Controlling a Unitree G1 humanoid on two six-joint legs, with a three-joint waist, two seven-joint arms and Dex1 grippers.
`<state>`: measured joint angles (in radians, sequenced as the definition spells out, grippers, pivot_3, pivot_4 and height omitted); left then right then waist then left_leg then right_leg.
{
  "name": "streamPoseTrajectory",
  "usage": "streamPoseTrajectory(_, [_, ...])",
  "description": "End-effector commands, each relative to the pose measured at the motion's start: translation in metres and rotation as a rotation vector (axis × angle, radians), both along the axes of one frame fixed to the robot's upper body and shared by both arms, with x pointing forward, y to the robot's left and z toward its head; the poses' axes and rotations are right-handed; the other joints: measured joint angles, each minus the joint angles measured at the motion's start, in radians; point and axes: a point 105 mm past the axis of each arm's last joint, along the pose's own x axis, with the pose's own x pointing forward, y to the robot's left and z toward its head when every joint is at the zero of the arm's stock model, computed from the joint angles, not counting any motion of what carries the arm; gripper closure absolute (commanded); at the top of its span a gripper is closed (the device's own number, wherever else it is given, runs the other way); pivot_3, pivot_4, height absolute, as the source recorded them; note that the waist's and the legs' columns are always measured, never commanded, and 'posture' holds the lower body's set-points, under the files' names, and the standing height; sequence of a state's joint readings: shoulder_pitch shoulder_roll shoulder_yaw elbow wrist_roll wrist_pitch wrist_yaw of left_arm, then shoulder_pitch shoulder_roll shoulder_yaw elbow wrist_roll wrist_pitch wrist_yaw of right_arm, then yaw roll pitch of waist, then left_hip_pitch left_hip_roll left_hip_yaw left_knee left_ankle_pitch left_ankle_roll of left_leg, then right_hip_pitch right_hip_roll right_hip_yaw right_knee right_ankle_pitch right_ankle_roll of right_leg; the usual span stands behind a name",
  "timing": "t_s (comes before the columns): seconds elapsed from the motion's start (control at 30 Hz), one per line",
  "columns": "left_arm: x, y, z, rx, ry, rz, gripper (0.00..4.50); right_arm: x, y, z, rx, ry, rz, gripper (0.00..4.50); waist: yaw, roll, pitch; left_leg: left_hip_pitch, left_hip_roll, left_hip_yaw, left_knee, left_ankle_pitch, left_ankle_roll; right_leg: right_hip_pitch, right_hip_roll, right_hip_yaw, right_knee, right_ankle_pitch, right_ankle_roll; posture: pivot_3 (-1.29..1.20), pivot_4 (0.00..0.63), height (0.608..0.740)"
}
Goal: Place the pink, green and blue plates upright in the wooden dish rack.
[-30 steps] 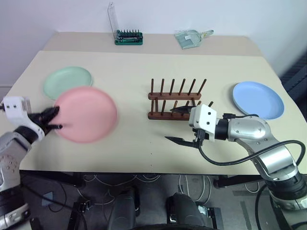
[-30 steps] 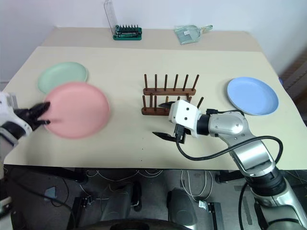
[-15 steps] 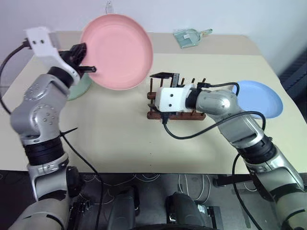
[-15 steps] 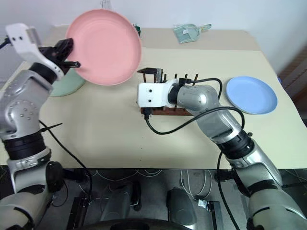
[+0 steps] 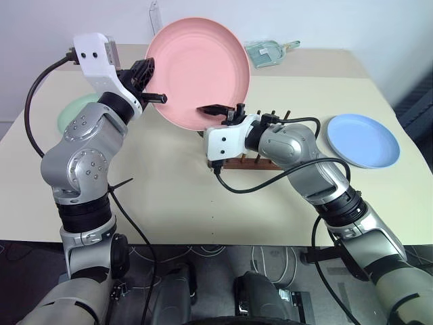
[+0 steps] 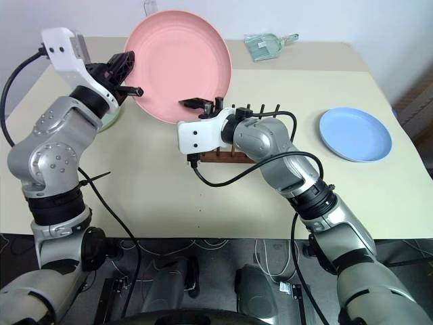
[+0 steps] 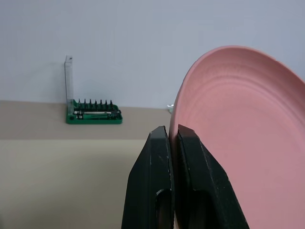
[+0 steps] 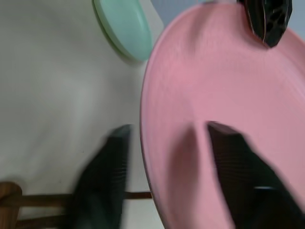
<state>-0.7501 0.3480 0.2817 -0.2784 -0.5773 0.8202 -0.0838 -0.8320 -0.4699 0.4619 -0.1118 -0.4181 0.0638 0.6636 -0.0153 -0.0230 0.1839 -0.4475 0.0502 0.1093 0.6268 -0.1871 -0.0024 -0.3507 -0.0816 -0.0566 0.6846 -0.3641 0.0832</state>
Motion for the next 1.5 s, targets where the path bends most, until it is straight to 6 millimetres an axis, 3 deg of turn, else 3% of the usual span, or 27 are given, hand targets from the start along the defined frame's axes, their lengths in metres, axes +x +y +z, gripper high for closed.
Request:
streamPoseTrajectory(0.03, [-0.006,-0.002,0.011,-0.025,-0.045,-0.024,4.50,-0.004,0.001,0.012,0.025,-0.042,0.014,4.29,-0.001,0.000,0.000,0.000,0.000,0.000,0.000,0.000,0.000,0.000,0.000,0.000,0.000,0.000,0.000,0.00,0.150,0.732])
streamPoseTrajectory(0.17, [-0.007,-0.002,0.012,-0.082,-0.049,-0.066,4.50,-0.005,0.000,0.010,0.024,-0.045,0.012,4.46,0.000,0.000,0.000,0.000,0.000,0.000,0.000,0.000,0.000,0.000,0.000,0.000,0.000,0.000,0.000,0.00,0.150,0.732])
streamPoseTrajectory(0.27, [-0.012,-0.005,0.018,-0.147,-0.087,-0.130,3.52,-0.004,-0.004,0.010,0.023,-0.064,-0.003,4.50,0.000,0.000,0.000,0.000,0.000,0.000,0.000,0.000,0.000,0.000,0.000,0.000,0.000,0.000,0.000,0.00,0.150,0.732])
streamPoseTrajectory(0.33, [-0.021,-0.006,0.028,-0.202,-0.151,-0.185,2.63,-0.003,-0.006,0.010,0.022,-0.071,-0.015,4.50,0.001,0.000,0.000,0.000,0.000,0.000,0.000,0.000,0.000,0.000,0.000,0.000,0.000,0.000,0.000,0.00,0.150,0.732])
streamPoseTrajectory(0.43, [-0.032,0.001,0.043,-0.304,-0.241,-0.231,1.06,0.000,-0.013,0.013,0.030,-0.082,-0.041,4.50,-0.002,0.000,0.000,0.000,0.000,0.000,0.000,0.000,0.000,0.000,0.000,0.000,0.000,0.000,0.000,0.00,0.150,0.732])
streamPoseTrajectory(0.5, [-0.032,0.016,0.049,-0.357,-0.274,-0.195,0.04,0.007,-0.025,0.021,0.045,-0.108,-0.081,4.50,-0.002,0.000,0.000,0.000,0.000,0.000,0.000,0.000,0.000,0.001,0.000,0.000,0.000,0.000,0.000,0.00,0.150,0.732])
streamPoseTrajectory(0.57, [-0.030,0.028,0.051,-0.368,-0.291,-0.156,0.01,0.011,-0.036,0.029,0.062,-0.131,-0.114,4.50,-0.002,0.000,0.000,0.001,0.000,0.000,0.000,0.000,0.000,0.001,0.000,0.000,0.000,0.000,0.000,0.00,0.150,0.732])
streamPoseTrajectory(0.7, [-0.027,0.040,0.039,-0.225,-0.270,-0.133,0.01,0.014,-0.071,0.055,0.215,-0.127,-0.187,4.50,0.000,-0.001,0.000,0.001,0.000,0.000,0.000,0.000,0.000,0.001,0.001,0.000,0.000,0.000,0.000,0.00,0.150,0.732])
streamPoseTrajectory(0.9, [-0.037,0.027,-0.008,0.051,-0.189,-0.285,0.01,-0.008,-0.119,0.075,0.490,0.052,-0.169,4.50,0.002,0.000,0.000,0.001,0.000,0.000,-0.001,0.000,0.000,0.001,0.001,0.000,-0.002,0.000,0.000,0.00,0.150,0.732])
streamPoseTrajectory(1.07, [-0.048,0.006,-0.064,0.241,-0.041,-0.452,0.01,-0.044,-0.128,0.074,0.766,0.298,-0.020,4.50,0.000,0.000,0.001,0.001,0.000,0.000,-0.004,0.000,0.000,0.001,0.000,0.000,-0.002,0.000,0.000,0.00,0.150,0.732])
streamPoseTrajectory(1.27, [-0.067,-0.017,-0.111,0.380,0.081,-0.645,0.01,-0.076,-0.123,0.088,0.998,0.491,0.181,4.50,-0.004,0.000,0.001,0.002,0.000,0.000,-0.006,0.000,0.000,0.000,-0.001,0.001,-0.001,0.000,-0.001,0.00,0.150,0.732])
streamPoseTrajectory(1.5, [-0.075,-0.029,-0.136,0.349,0.152,-0.728,0.01,-0.087,-0.117,0.081,1.114,0.696,0.276,4.50,-0.001,0.001,0.001,0.002,0.000,0.000,-0.006,-0.003,0.004,0.000,-0.002,0.001,-0.002,0.000,-0.001,0.00,0.150,0.732])
